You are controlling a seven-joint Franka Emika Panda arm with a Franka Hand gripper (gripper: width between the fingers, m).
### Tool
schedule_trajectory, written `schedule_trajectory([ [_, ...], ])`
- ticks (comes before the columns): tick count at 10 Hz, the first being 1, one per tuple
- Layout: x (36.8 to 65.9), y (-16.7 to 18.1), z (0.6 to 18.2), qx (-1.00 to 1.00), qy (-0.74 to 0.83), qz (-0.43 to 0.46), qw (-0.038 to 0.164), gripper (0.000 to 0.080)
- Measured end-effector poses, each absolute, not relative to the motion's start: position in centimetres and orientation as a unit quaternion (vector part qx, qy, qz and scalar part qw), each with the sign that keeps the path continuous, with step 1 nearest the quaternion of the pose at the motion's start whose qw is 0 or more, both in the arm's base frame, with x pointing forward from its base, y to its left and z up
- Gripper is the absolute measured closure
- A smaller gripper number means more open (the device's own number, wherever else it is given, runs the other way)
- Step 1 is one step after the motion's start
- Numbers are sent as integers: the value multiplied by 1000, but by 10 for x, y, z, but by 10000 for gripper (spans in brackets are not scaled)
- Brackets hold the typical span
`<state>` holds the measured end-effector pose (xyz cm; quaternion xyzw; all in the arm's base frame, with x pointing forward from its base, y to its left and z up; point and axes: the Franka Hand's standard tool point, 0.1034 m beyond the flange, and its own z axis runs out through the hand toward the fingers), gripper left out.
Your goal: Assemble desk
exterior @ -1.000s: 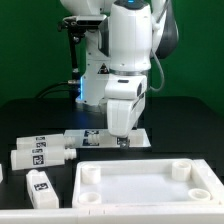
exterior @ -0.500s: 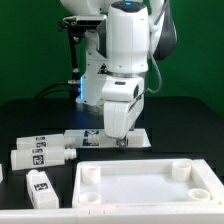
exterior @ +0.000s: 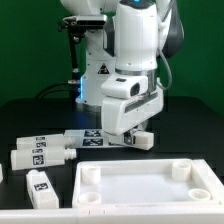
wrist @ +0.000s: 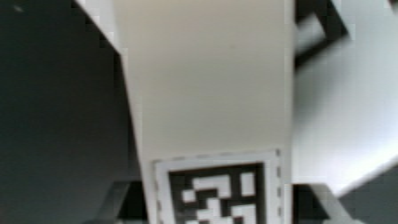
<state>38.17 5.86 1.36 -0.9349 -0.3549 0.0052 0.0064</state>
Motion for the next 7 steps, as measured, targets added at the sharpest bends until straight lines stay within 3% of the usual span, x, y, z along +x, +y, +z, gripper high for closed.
schedule_trajectory([
  [2, 387, 66, 10, -988, -154, 2, 14, 515],
  [7, 390, 92, 5, -998, 53, -7, 24, 514],
])
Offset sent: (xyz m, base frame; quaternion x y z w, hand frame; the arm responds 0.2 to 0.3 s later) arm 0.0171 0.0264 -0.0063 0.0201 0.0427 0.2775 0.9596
